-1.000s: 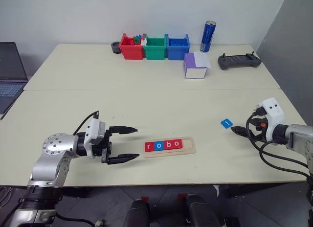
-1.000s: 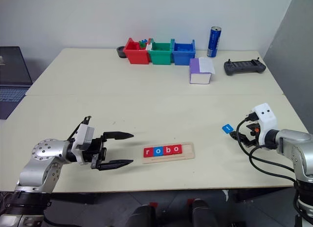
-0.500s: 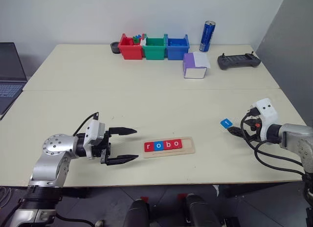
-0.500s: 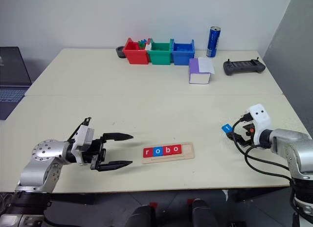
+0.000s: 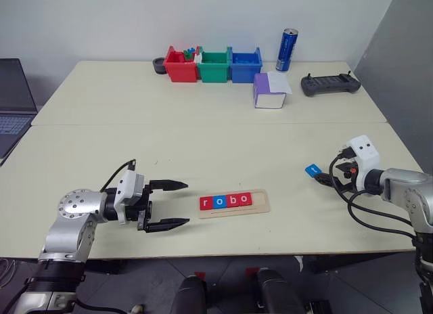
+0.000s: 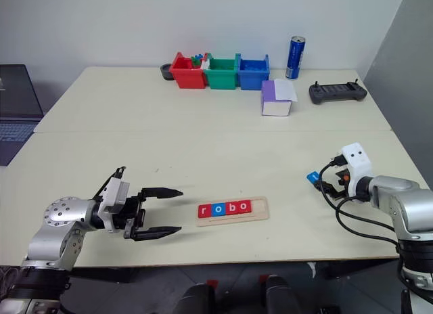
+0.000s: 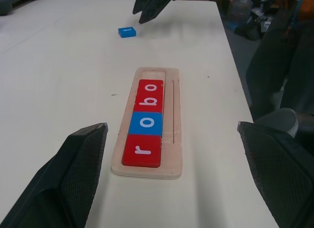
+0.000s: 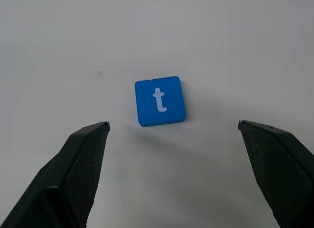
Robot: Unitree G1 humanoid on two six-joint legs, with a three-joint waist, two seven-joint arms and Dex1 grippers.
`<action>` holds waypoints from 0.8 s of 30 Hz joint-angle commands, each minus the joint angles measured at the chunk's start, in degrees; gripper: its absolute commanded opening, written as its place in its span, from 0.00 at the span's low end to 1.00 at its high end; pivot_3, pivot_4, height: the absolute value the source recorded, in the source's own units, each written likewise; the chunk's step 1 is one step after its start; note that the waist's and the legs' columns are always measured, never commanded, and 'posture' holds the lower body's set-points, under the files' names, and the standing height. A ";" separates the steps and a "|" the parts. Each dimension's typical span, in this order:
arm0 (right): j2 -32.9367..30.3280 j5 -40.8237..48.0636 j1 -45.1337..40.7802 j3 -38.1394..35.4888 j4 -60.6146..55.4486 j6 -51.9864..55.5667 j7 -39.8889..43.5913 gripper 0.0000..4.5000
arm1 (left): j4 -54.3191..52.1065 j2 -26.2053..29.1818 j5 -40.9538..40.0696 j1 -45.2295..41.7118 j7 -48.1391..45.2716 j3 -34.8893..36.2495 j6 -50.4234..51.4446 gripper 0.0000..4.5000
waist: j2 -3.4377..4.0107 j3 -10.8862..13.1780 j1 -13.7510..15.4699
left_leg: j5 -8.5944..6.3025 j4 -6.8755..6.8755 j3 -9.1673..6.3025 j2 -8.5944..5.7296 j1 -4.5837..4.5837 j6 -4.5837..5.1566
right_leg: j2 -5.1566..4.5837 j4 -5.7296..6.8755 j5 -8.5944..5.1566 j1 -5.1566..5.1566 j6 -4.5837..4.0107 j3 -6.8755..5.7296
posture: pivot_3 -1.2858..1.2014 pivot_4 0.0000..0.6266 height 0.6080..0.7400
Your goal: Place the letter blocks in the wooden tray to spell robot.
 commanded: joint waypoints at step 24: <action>4.68 -4.87 -4.50 7.13 9.20 -8.41 0.92 0.33 | -3.20 1.05 -0.84 0.20 2.29 1.19 1.12 1.00 | 0.00 0.00 -0.05 | 0.00 -0.01 0.00 0.00 0.02 0.00 | 0.01 0.03 0.11 0.00 0.18 -0.01 | 0.52 0.24 1.00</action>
